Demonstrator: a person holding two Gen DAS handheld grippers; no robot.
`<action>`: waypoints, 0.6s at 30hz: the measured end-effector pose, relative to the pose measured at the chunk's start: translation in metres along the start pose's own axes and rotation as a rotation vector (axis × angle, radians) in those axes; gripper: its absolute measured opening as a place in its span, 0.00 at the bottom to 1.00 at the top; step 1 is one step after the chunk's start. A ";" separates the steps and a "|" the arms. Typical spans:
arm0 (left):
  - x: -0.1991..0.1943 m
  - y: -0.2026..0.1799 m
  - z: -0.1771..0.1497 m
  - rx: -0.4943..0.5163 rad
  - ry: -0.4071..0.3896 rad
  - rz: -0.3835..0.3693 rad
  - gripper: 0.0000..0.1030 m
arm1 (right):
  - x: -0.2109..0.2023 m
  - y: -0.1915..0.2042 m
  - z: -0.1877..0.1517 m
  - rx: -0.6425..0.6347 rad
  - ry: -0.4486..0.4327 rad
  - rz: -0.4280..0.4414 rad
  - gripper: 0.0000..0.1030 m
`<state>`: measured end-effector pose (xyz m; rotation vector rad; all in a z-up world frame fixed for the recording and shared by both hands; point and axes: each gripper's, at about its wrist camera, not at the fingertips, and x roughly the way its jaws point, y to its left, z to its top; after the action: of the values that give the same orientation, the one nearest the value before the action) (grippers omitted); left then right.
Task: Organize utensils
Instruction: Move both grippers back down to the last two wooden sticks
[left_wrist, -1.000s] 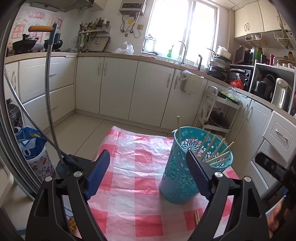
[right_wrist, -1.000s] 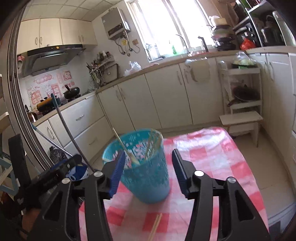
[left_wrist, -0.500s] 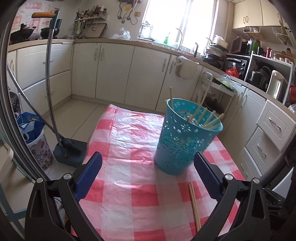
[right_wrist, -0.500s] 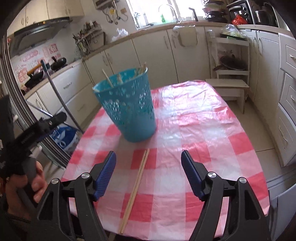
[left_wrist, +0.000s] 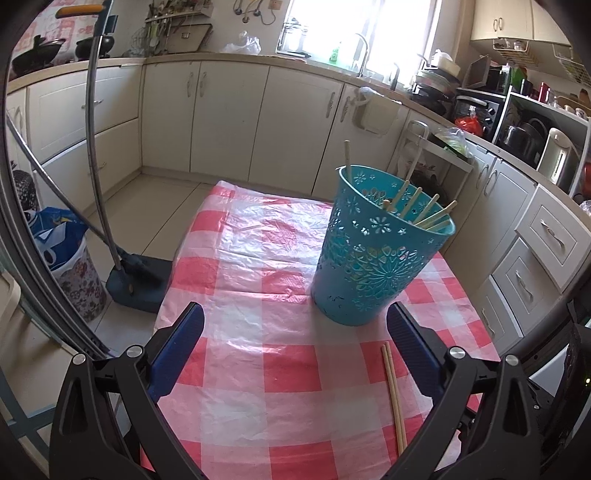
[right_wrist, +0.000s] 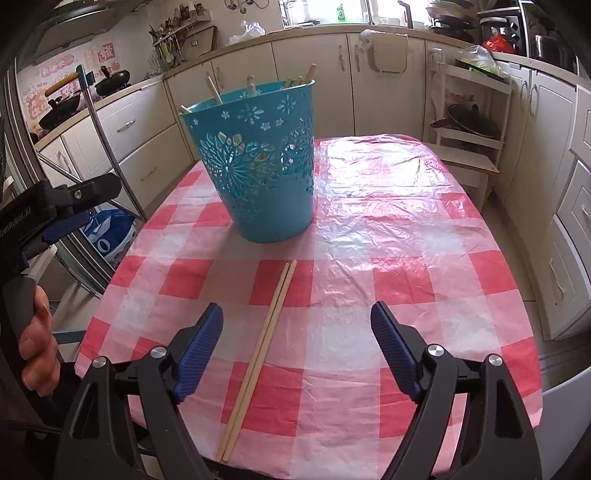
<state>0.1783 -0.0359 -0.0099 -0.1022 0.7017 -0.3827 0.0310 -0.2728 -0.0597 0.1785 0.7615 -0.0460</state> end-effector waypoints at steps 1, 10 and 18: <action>0.001 0.000 0.000 0.001 0.002 0.001 0.92 | 0.001 0.001 0.000 -0.002 0.003 -0.001 0.77; 0.007 -0.002 -0.002 0.021 0.023 0.019 0.92 | 0.006 0.004 -0.002 -0.018 0.014 -0.012 0.77; 0.015 0.000 -0.006 0.035 0.060 0.057 0.92 | 0.008 0.011 -0.005 -0.077 0.001 -0.048 0.77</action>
<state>0.1849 -0.0416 -0.0241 -0.0374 0.7553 -0.3441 0.0348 -0.2607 -0.0672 0.0871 0.7669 -0.0620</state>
